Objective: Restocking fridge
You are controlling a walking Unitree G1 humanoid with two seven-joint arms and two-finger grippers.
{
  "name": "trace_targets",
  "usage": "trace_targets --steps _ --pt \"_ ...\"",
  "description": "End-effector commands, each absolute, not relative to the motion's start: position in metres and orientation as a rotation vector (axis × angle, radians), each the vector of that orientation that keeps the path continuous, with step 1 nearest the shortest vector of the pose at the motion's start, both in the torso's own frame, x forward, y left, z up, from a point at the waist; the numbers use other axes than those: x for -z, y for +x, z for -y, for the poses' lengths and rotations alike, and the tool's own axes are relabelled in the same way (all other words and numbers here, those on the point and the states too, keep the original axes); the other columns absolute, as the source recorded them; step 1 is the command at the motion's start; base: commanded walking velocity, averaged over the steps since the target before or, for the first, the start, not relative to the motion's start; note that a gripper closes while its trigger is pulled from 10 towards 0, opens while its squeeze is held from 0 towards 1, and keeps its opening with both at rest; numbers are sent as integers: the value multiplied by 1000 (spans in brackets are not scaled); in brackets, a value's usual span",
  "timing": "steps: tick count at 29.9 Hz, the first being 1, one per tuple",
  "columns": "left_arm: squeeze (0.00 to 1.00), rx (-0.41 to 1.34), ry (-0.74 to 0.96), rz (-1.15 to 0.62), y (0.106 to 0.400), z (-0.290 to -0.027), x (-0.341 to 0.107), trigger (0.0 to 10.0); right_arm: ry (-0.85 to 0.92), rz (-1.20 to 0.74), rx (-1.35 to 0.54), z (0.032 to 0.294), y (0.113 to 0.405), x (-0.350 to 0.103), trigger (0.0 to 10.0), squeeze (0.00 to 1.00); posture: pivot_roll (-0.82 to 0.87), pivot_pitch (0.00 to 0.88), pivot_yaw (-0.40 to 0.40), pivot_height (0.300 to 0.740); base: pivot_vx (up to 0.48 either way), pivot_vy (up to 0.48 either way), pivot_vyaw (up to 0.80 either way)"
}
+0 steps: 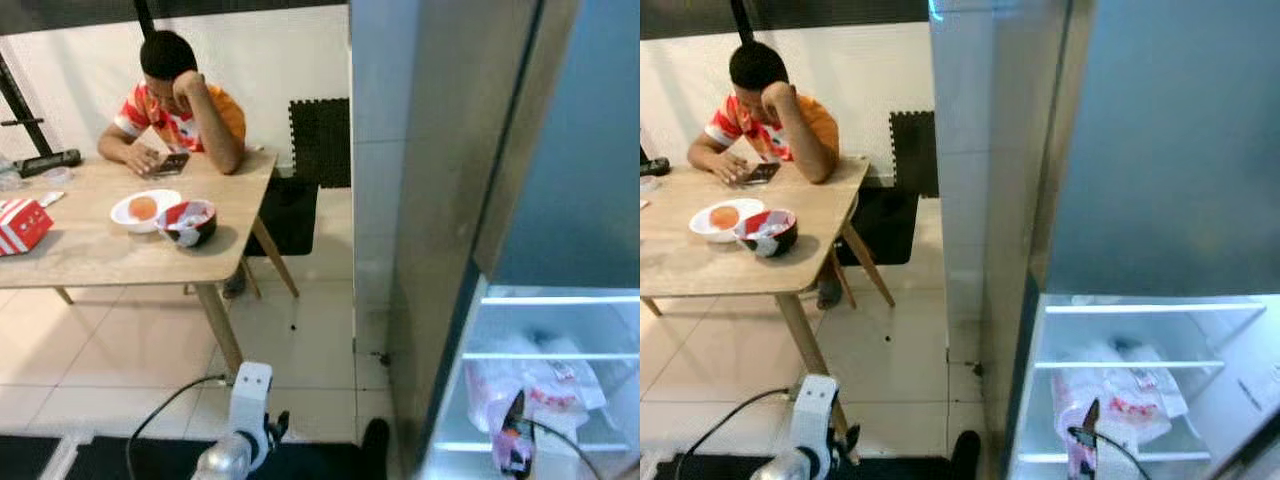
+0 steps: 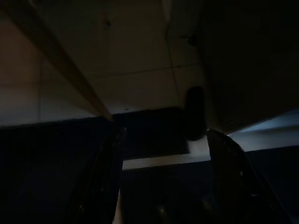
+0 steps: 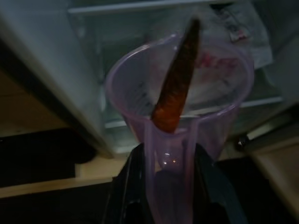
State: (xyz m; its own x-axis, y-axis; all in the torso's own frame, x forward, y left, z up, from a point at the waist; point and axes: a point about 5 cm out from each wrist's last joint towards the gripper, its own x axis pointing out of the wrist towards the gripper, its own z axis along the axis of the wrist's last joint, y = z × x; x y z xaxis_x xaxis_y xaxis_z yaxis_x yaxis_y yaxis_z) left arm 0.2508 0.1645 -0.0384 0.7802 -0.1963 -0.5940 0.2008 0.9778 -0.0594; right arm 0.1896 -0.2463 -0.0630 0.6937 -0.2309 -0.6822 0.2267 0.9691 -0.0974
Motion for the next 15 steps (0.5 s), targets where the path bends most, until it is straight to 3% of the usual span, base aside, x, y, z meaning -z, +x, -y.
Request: trace_targets --steps 1,15 --pt "0 213 8 -644 252 -164 38 10000 -7 -751 259 247 190 62 10000 0 -101 0 29 740 0 -480 0" --pt "0 206 1 -638 255 -165 36 10000 -6 -743 255 247 192 61 10000 0 -104 0 27 740 0 -480 0"
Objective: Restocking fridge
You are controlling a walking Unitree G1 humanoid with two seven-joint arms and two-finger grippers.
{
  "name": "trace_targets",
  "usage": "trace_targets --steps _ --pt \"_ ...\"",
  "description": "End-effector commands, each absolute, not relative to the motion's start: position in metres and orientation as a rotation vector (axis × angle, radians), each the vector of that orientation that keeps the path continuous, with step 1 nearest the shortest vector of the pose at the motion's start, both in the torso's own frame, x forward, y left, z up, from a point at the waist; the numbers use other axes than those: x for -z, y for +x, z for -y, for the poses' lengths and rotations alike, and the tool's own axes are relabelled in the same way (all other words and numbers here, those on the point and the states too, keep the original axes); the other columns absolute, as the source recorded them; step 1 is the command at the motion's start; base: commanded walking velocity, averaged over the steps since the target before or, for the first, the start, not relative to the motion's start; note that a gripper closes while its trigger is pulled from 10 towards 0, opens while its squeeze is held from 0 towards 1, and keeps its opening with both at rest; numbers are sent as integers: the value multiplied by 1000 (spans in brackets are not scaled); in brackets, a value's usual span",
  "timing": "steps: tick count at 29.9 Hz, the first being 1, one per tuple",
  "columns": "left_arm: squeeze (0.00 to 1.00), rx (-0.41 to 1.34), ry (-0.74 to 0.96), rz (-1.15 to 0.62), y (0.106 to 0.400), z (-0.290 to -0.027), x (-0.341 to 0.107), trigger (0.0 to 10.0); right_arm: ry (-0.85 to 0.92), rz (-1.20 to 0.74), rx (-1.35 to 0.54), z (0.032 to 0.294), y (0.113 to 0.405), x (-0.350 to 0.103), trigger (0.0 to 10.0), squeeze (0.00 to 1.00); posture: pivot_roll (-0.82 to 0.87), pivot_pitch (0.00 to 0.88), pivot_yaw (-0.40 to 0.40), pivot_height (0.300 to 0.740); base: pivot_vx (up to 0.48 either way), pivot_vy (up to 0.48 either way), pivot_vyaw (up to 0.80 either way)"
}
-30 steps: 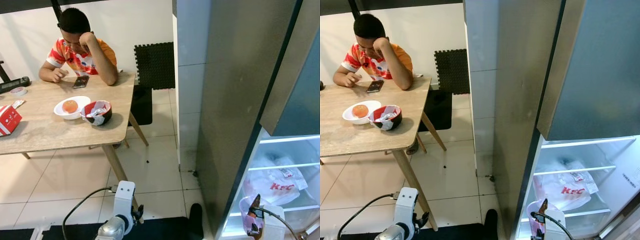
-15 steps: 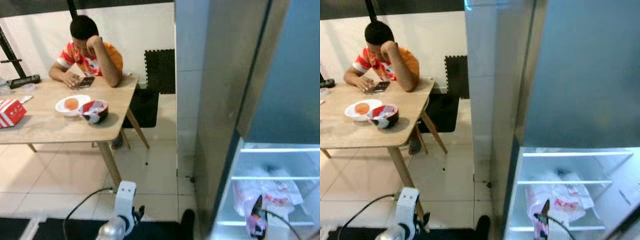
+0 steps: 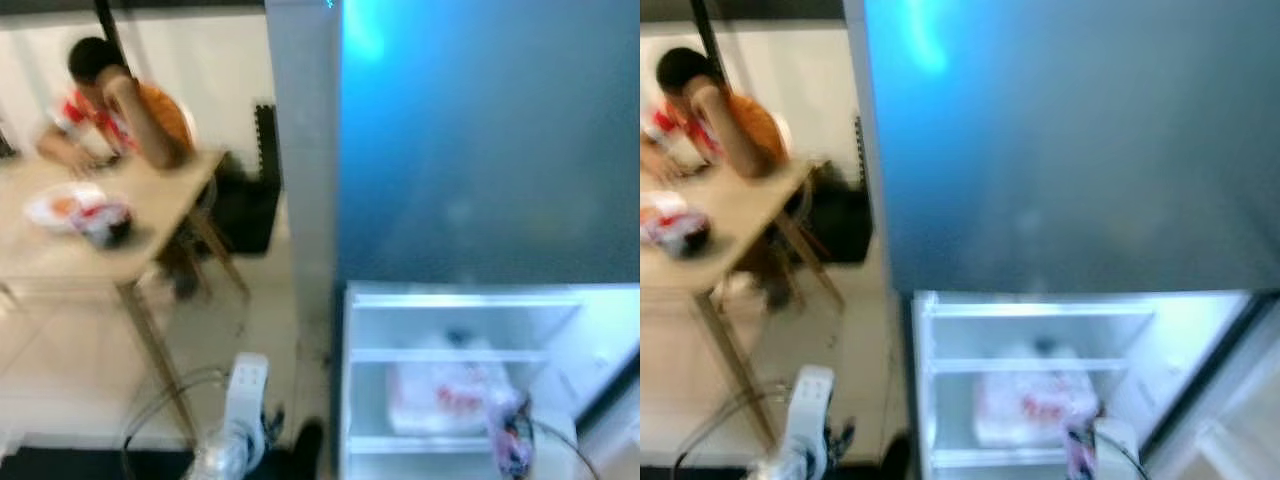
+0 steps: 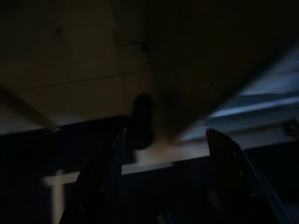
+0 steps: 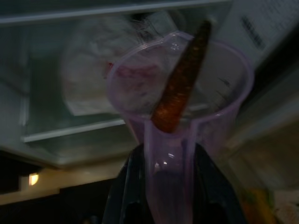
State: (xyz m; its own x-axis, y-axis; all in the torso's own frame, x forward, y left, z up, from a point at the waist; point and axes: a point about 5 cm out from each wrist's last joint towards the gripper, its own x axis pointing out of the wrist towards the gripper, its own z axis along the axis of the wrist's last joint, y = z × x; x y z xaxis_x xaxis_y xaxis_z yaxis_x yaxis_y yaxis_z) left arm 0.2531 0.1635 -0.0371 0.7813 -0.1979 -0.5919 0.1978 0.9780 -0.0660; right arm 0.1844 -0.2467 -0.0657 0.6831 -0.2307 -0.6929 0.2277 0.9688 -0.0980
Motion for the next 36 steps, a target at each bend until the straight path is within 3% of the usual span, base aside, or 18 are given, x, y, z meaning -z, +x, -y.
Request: trace_targets --steps 1,31,36 --pt "0 207 2 -638 255 -165 36 10000 -5 -742 255 247 192 61 10000 0 -104 0 28 740 0 -480 0" --pt "0 252 52 -652 252 -164 38 10000 -15 -715 209 240 199 58 10000 0 -104 2 30 740 0 -11 0" --pt "0 252 48 -660 251 -164 39 10000 -12 -716 209 240 199 58 10000 0 -104 2 30 740 0 480 0"
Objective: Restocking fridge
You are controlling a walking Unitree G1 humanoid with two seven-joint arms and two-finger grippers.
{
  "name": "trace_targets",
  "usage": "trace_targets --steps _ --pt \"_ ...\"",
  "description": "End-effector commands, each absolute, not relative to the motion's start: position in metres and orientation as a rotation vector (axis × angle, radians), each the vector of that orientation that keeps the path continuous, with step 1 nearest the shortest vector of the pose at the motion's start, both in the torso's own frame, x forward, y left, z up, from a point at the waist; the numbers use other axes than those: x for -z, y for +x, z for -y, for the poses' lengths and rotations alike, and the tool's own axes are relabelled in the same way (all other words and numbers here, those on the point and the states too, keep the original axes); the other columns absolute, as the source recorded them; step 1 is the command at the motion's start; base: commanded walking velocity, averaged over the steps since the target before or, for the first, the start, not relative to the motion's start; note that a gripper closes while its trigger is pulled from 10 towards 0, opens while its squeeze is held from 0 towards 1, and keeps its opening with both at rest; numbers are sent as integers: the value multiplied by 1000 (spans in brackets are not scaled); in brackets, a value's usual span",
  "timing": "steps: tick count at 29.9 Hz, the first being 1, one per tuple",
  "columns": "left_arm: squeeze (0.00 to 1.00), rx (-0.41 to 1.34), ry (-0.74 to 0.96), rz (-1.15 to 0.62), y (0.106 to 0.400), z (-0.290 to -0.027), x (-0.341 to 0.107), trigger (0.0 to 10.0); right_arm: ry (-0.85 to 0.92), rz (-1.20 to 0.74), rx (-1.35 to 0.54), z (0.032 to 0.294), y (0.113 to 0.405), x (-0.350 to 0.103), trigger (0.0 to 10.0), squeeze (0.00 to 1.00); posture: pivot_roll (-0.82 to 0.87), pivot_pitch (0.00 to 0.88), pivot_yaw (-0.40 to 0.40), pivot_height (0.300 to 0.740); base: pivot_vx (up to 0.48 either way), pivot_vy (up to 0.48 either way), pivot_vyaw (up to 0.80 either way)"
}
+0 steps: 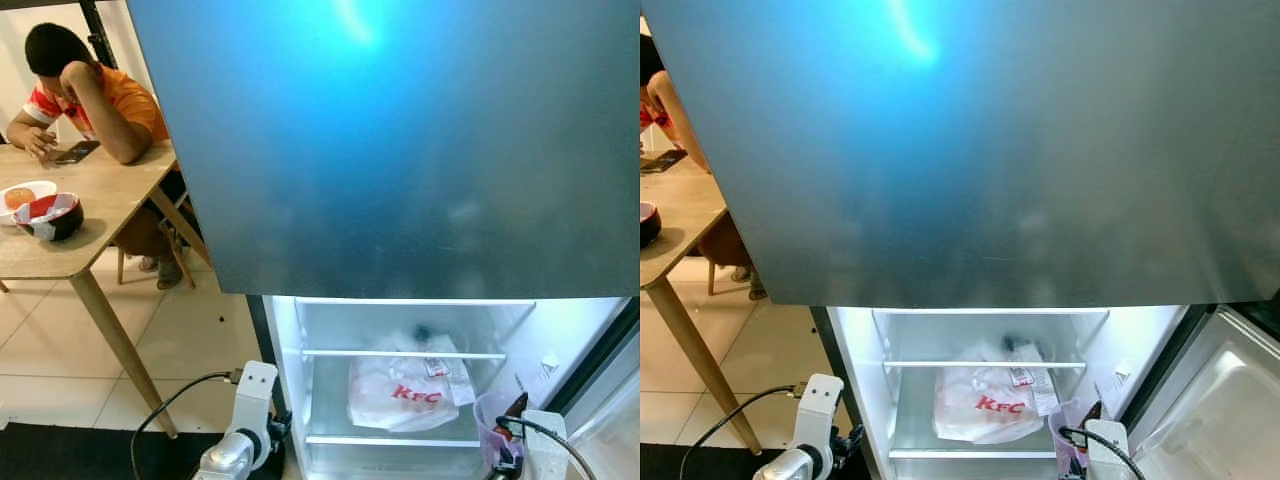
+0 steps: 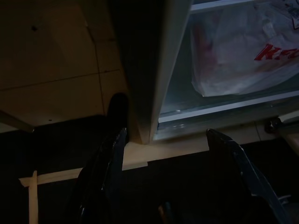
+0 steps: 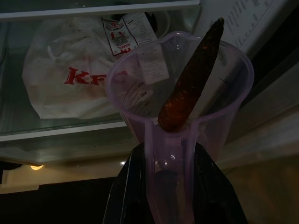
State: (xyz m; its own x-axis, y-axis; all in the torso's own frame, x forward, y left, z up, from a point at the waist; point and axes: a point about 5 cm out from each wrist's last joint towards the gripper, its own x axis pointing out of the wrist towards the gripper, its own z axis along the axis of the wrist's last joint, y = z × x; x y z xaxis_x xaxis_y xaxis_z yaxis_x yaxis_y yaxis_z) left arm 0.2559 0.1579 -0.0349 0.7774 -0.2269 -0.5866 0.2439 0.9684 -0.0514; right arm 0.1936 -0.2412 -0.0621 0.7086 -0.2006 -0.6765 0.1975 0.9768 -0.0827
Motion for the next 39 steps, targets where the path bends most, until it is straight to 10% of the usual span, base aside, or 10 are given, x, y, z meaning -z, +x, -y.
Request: trace_targets --steps 1,29,39 --pt "0 262 60 -650 252 -164 37 10000 -9 -721 213 240 198 59 10000 0 -102 5 30 740 0 0 0" --pt "0 275 153 -612 258 -161 33 10000 1 -722 233 242 193 61 10000 0 -105 0 36 740 0 -49 0" --pt "0 536 46 -443 254 -144 20 10000 161 -486 100 240 222 33 10000 0 -110 0 31 740 0 0 0"
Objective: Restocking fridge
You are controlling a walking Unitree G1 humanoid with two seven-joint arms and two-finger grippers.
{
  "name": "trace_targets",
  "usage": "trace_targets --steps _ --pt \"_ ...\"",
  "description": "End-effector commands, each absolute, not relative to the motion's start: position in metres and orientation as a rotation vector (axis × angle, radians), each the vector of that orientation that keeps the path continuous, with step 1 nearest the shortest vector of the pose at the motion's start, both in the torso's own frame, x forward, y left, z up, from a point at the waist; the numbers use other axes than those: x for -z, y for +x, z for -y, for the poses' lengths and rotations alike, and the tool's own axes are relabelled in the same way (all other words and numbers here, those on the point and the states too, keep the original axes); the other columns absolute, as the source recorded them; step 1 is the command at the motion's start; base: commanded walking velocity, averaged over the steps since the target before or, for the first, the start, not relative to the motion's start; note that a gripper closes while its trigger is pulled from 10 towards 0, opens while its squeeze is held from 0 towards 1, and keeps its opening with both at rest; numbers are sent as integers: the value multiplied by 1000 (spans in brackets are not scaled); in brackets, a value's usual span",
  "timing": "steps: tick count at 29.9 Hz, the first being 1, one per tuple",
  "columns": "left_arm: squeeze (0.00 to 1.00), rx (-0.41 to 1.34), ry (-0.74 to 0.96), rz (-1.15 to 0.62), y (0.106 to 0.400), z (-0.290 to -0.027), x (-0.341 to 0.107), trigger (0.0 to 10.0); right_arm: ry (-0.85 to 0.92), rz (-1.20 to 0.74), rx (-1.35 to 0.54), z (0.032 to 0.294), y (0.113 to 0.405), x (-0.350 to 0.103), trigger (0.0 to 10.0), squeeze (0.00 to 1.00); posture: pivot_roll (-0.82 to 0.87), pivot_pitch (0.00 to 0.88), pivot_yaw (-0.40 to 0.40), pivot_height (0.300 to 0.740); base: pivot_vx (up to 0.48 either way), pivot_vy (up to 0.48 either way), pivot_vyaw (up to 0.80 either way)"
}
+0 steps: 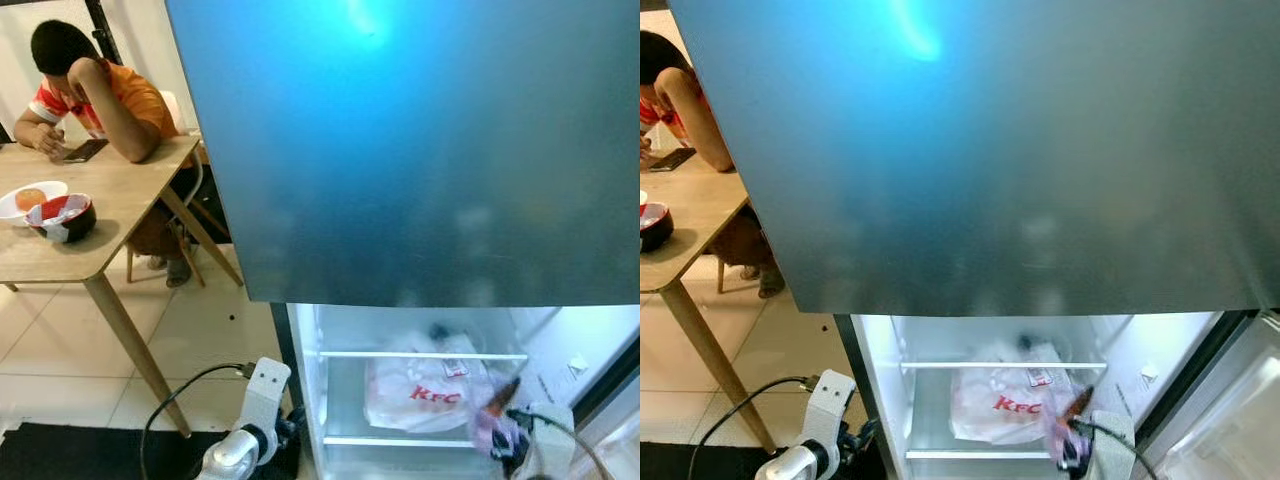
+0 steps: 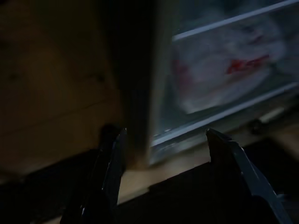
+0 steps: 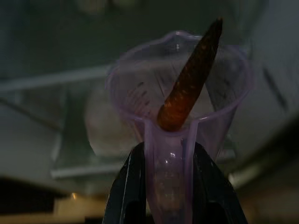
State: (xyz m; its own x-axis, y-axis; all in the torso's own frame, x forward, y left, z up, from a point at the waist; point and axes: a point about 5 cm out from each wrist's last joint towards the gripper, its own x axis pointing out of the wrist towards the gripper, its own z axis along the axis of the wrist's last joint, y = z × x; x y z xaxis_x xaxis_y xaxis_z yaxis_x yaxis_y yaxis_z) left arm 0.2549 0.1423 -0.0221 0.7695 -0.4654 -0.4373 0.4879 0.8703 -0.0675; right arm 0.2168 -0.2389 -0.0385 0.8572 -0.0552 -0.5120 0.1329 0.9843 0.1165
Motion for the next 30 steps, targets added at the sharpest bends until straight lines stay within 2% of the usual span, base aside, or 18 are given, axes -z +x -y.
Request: trace_targets --steps 1,2,5,10,13,26,30 --pt "0 614 64 -425 253 -138 18 10000 153 -449 97 241 227 27 10000 0 -110 0 31 740 0 0 0" --pt "0 684 87 -419 252 -131 17 10000 150 -411 95 242 234 20 10000 0 -108 0 25 740 0 0 0" --pt "0 753 115 -411 251 -124 16 10000 154 -350 92 243 244 9 10000 0 -108 0 25 740 0 0 0" --pt "0 775 122 -391 254 -119 13 10000 147 -260 92 244 263 -10 10000 0 -108 0 23 740 0 0 0" --pt "0 791 126 -376 255 -118 11 10000 123 -253 159 253 271 -19 10000 0 -109 0 22 740 0 0 0" --pt "0 796 136 -377 256 -122 10 10000 30 -269 205 273 269 -26 10000 0 -113 0 21 740 0 0 0" --pt "0 792 135 -376 256 -122 10 10000 8 -260 238 282 270 -31 10000 0 -113 0 20 726 0 0 0"
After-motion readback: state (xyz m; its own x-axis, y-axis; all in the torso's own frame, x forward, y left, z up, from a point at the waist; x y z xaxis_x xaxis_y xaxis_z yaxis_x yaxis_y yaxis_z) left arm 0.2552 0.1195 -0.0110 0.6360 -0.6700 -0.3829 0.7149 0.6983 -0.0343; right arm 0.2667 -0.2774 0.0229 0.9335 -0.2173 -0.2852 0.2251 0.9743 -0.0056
